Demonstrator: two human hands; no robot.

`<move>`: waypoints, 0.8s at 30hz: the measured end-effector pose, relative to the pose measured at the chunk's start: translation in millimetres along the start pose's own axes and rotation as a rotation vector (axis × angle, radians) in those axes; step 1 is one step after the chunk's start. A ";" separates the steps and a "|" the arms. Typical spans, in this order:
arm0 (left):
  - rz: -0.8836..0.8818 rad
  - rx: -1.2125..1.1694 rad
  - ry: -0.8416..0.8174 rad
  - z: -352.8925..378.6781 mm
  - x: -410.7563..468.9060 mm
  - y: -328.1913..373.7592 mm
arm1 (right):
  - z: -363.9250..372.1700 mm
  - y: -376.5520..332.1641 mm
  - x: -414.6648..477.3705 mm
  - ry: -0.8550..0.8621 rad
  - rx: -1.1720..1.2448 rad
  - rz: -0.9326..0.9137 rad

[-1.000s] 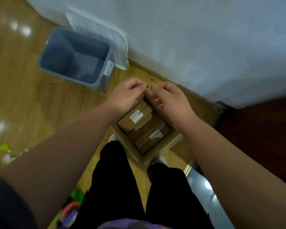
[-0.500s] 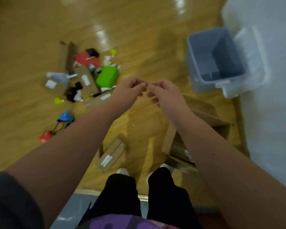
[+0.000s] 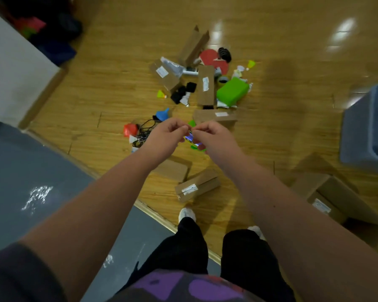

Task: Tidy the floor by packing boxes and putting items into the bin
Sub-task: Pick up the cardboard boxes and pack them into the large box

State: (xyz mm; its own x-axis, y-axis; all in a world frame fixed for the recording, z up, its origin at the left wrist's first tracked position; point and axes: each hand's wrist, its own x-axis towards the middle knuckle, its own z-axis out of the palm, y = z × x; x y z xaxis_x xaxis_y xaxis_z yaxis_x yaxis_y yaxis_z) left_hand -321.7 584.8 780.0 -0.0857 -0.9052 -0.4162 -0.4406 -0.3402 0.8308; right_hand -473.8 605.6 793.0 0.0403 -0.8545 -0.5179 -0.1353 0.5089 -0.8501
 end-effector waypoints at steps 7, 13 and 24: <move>-0.064 -0.018 -0.006 -31.9 14.5 -36.1 | 39.0 8.6 29.1 -0.022 -0.098 0.054; -0.118 0.010 -0.034 -31.3 44.2 -57.0 | 56.6 16.0 76.0 -0.082 -0.157 0.085; -0.120 0.261 -0.119 3.4 220.5 -202.6 | 84.5 149.7 240.1 -0.104 -0.459 0.005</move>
State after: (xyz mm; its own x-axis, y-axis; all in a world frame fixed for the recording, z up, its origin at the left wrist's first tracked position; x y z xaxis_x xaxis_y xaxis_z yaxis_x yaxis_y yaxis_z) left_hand -254.4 455.1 518.7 -0.1169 -0.8212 -0.5585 -0.6671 -0.3517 0.6568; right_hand -400.8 485.4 533.4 0.1344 -0.8254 -0.5484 -0.5588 0.3939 -0.7298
